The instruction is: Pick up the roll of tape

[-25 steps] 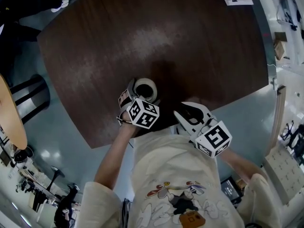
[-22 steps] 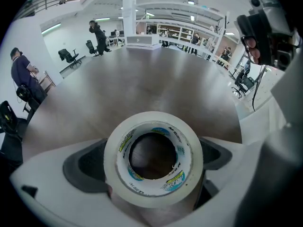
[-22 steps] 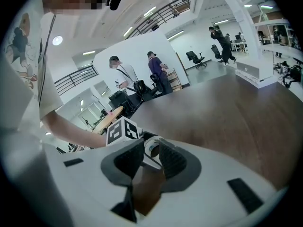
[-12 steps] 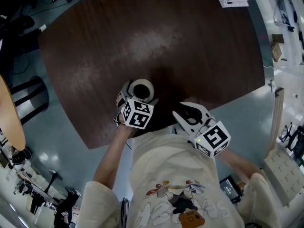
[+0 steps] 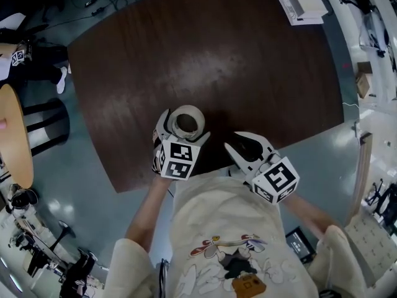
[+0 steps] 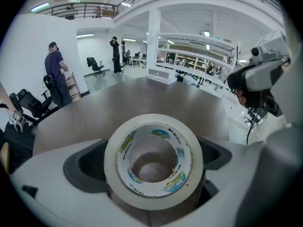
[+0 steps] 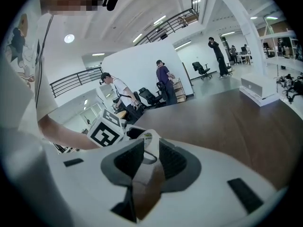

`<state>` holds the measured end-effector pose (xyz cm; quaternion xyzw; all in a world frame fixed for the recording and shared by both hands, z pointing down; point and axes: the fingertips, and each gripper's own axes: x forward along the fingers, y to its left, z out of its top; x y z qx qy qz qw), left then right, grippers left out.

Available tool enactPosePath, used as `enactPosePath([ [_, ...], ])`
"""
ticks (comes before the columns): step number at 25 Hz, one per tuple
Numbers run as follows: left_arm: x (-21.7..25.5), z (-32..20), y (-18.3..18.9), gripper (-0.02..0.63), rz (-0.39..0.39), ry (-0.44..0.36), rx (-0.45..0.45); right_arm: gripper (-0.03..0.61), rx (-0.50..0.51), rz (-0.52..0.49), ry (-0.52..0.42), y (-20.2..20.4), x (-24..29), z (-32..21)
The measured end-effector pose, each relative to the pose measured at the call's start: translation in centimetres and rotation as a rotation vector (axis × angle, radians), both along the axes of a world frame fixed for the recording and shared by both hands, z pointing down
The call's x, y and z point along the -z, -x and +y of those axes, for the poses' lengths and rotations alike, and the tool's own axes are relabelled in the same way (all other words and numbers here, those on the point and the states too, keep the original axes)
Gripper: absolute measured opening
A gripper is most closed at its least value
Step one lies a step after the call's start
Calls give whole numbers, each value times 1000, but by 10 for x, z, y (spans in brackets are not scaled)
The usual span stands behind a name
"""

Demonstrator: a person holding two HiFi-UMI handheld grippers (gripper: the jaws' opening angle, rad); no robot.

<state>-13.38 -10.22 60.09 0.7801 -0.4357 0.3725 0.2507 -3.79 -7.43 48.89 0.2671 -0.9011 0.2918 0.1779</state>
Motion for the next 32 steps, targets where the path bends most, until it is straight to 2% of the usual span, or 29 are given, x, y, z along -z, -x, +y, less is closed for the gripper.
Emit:
enactPosePath([
  [5, 70, 1, 6, 589, 58, -154, 78, 101, 24, -19, -46, 7, 17, 6],
  [13, 184, 21, 11, 589, 79, -448, 137, 101, 30, -51, -135, 11, 47, 13],
  [17, 231, 31, 4, 589, 74, -569, 151, 100, 30, -64, -156, 3, 54, 8],
  [20, 258, 48, 9, 589, 74, -615, 157, 92, 35, -60, -174, 10, 62, 16],
  [23, 277, 53, 9, 589, 71, -654, 161, 32, 43, -47, -217, 11, 70, 11],
  [26, 289, 57, 8, 589, 62, -697, 151, 11, 51, -41, -246, 13, 74, 11],
  [32, 303, 66, 15, 589, 66, -739, 160, 8, 65, -35, -273, 20, 83, 19],
])
